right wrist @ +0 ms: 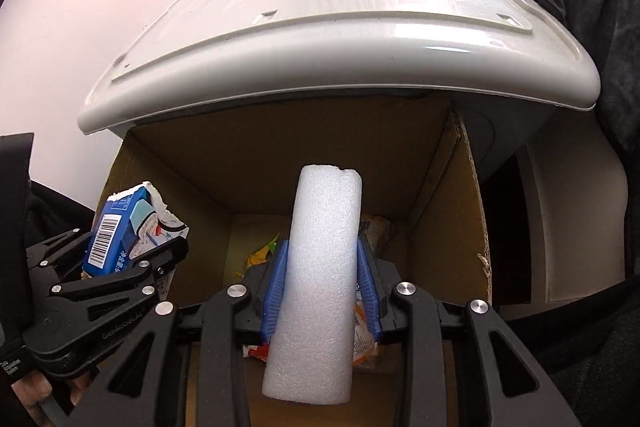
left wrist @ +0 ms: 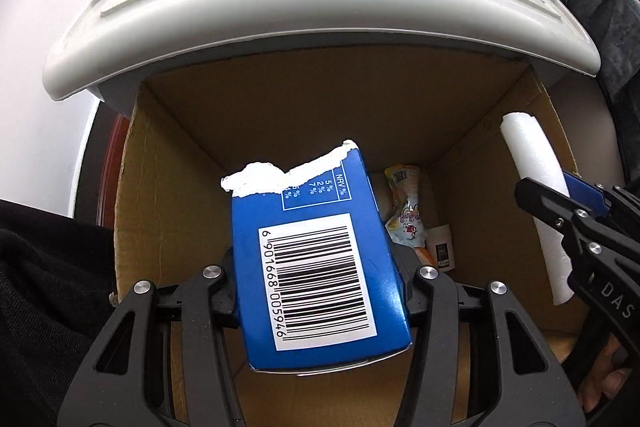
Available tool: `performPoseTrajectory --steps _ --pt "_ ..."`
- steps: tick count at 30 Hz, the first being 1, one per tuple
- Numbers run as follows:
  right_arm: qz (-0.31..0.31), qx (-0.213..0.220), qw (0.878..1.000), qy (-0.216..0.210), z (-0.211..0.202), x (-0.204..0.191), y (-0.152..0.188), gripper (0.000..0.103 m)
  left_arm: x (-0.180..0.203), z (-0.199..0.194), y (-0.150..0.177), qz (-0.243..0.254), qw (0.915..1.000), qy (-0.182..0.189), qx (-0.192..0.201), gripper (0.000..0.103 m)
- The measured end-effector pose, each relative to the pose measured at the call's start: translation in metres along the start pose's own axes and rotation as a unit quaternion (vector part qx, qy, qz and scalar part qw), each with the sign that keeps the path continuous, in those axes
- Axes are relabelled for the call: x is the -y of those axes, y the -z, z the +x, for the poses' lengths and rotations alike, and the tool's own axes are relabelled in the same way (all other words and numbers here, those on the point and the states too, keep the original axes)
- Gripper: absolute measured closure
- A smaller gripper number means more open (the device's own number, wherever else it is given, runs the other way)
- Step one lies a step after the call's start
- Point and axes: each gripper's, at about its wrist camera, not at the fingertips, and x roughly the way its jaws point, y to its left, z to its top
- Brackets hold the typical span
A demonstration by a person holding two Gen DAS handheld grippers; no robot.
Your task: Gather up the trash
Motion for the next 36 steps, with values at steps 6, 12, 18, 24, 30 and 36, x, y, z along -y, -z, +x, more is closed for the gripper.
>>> performPoseTrajectory --steps 6,12,18,24,30,36 --pt "0.022 0.028 0.999 0.015 -0.012 0.011 -0.002 0.015 -0.006 -0.005 0.003 -0.015 0.9998 -0.010 0.003 0.024" --pt "0.040 0.031 0.999 0.016 -0.015 0.016 -0.005 0.015 -0.006 -0.001 0.001 -0.017 0.9993 -0.031 -0.014 0.021" --pt "0.064 0.042 0.997 0.026 -0.022 0.028 -0.006 0.009 -0.005 -0.002 -0.001 -0.018 0.9991 -0.033 -0.016 0.020" --pt "0.084 0.044 0.995 0.029 -0.025 0.037 -0.005 0.007 -0.015 -0.026 -0.006 -0.031 0.9992 -0.009 0.025 0.020" --pt "0.085 0.046 0.995 0.030 -0.026 0.036 -0.005 0.006 -0.018 -0.065 -0.010 -0.040 0.9929 0.007 0.112 0.020" --pt "0.084 0.046 0.995 0.030 -0.027 0.036 -0.005 0.006 -0.022 -0.075 -0.018 -0.050 0.9915 -0.011 0.119 0.020"
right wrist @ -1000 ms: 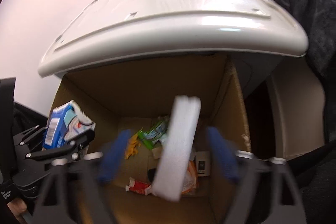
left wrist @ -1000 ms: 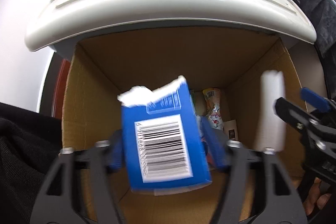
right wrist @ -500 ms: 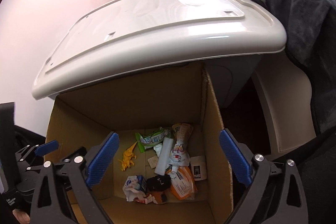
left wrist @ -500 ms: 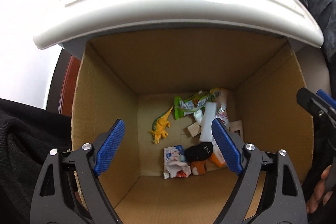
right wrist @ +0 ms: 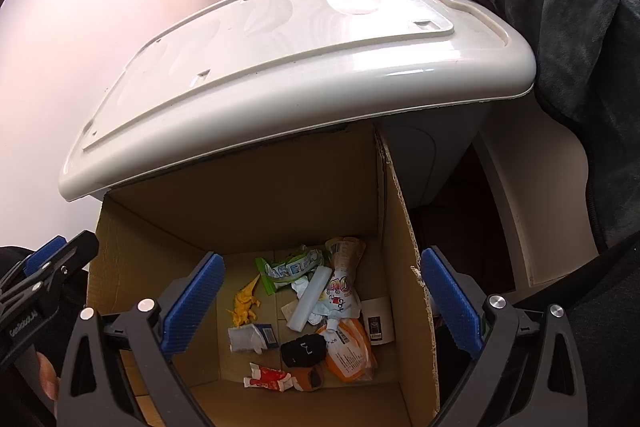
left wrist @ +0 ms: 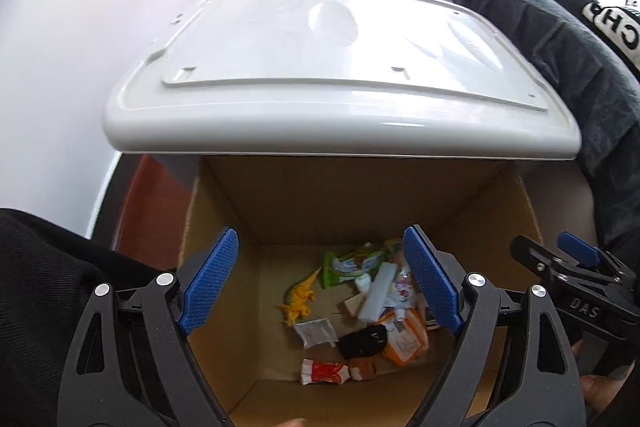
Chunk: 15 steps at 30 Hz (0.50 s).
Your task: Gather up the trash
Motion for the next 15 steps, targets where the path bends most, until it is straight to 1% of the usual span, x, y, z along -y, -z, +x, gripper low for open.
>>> performPoseTrajectory --steps 4,15 --pt "-0.002 -0.002 1.000 0.001 0.0006 -0.0013 0.0000 0.006 -0.0042 0.0022 -0.0008 -0.009 0.9999 0.009 -0.005 0.020" --pt "-0.005 -0.006 1.000 0.003 0.0025 -0.0025 0.0000 0.006 -0.0021 0.0068 0.0033 0.001 0.9997 0.019 -0.014 0.020"
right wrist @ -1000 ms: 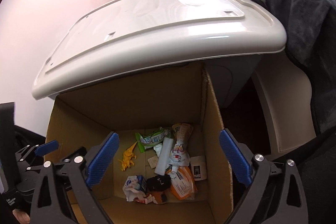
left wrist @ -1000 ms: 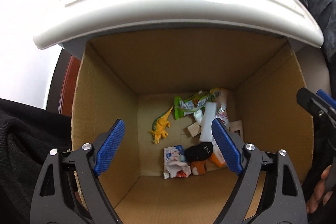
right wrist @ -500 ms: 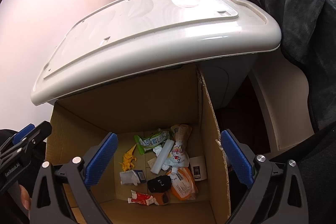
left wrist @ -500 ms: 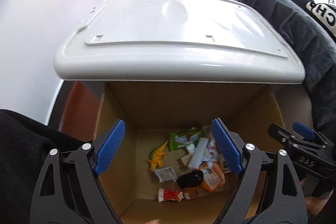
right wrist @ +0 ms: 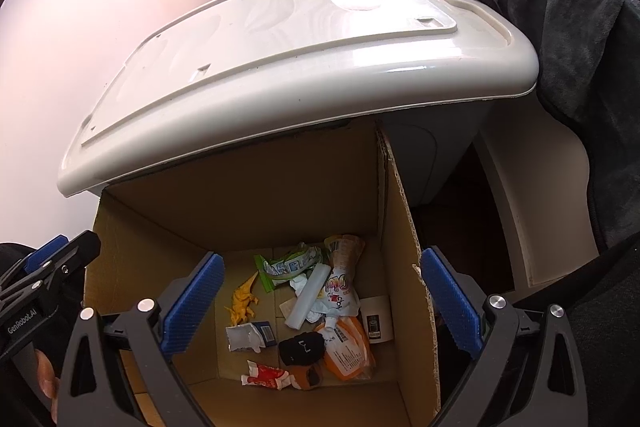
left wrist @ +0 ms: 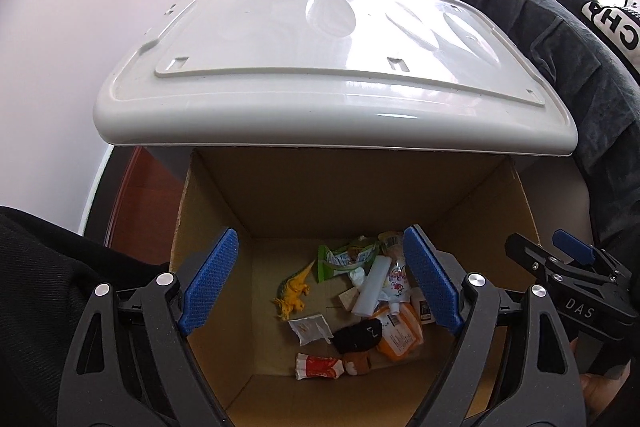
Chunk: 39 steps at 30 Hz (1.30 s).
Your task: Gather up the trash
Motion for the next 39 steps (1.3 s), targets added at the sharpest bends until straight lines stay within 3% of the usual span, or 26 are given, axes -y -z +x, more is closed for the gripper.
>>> performPoseTrajectory --steps 23,25,39 --pt "-0.001 -0.004 1.000 0.001 0.0020 0.0039 0.0032 0.006 -0.0024 0.0037 0.0002 -0.007 0.9999 -0.002 -0.010 0.020" --pt "-0.001 -0.005 1.000 0.001 0.0019 0.0043 0.0034 0.006 -0.0022 0.0031 0.0003 -0.006 0.9999 -0.008 -0.009 0.009" --pt "0.003 -0.010 1.000 0.004 0.0042 0.0068 0.0024 0.005 -0.0008 0.0009 0.0013 0.002 0.9999 -0.016 -0.001 0.009"
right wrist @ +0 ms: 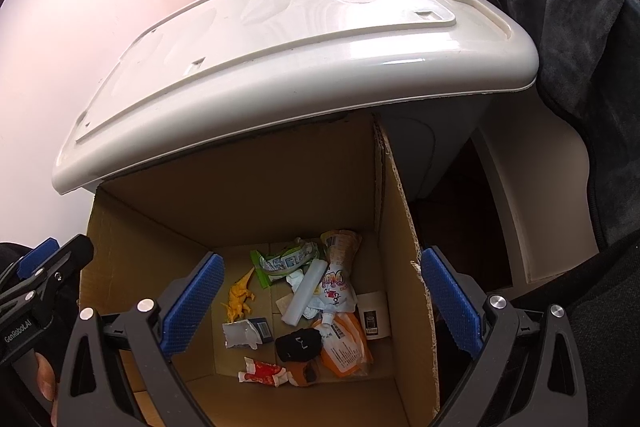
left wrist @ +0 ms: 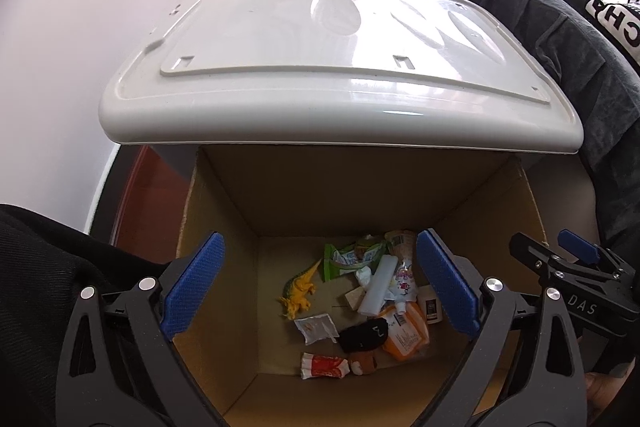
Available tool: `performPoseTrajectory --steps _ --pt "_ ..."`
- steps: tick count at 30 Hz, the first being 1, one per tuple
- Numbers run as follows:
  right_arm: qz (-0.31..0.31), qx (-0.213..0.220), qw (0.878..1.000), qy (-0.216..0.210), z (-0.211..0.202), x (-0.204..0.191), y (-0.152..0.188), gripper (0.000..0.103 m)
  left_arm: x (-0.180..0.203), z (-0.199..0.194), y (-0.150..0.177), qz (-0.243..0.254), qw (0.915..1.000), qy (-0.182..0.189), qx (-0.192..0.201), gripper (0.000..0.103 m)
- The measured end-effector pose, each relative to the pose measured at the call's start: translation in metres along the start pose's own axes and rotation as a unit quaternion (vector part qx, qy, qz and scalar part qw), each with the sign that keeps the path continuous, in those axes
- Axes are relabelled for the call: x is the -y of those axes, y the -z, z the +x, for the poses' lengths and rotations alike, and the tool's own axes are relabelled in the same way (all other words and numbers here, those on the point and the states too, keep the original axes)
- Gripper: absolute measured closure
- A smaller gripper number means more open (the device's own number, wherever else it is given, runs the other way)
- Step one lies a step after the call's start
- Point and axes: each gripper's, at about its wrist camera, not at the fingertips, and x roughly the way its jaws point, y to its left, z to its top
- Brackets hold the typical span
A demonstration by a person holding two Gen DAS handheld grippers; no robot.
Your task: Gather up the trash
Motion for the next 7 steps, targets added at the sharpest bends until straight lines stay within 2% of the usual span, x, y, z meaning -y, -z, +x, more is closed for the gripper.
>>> performPoseTrajectory --steps 3,7 --pt "0.003 -0.001 1.000 0.002 0.0008 -0.0001 -0.0009 0.005 -0.0035 0.0048 -0.0004 -0.008 0.9998 0.013 -0.014 0.009" --pt "0.003 0.000 1.000 0.003 0.0007 -0.0011 -0.0015 0.005 -0.0034 0.0081 0.0003 -0.008 0.9997 0.011 -0.020 0.009"
